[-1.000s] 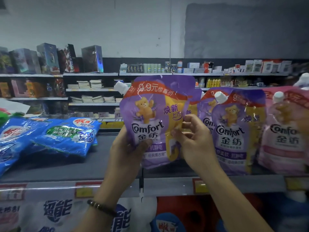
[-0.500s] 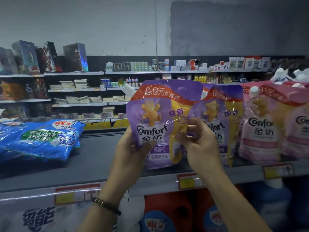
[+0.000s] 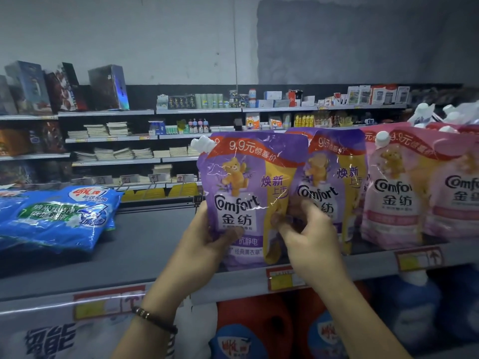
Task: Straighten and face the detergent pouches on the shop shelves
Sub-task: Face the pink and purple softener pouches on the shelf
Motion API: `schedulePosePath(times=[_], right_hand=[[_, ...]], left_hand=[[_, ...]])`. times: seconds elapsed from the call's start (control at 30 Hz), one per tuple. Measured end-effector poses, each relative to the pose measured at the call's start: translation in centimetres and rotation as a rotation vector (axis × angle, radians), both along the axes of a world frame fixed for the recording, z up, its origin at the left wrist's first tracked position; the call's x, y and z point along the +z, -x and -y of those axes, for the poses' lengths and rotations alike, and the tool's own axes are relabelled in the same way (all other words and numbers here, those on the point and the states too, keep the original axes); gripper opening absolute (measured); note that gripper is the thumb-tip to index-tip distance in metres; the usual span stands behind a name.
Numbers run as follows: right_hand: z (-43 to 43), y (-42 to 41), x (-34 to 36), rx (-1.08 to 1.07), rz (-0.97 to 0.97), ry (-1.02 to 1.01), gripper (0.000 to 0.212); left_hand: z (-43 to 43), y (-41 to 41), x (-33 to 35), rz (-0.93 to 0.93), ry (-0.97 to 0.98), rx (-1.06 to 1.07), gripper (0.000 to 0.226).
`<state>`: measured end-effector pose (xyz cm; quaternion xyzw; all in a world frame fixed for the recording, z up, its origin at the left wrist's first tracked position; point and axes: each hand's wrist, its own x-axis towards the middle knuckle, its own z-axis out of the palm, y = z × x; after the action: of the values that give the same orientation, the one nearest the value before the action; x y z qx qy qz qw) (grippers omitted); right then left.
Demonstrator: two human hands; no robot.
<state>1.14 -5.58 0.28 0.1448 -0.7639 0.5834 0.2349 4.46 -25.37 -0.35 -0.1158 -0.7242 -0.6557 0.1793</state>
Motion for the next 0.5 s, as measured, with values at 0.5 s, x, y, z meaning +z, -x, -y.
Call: schedulePosePath(times=[0.5], right_hand=[[0.2,-2.3,-1.6,0.161,0.128,-0.002,0.023]], left_hand=[[-0.7,-0.6,-0.8,-0.001,0.246,0.216,0.071]])
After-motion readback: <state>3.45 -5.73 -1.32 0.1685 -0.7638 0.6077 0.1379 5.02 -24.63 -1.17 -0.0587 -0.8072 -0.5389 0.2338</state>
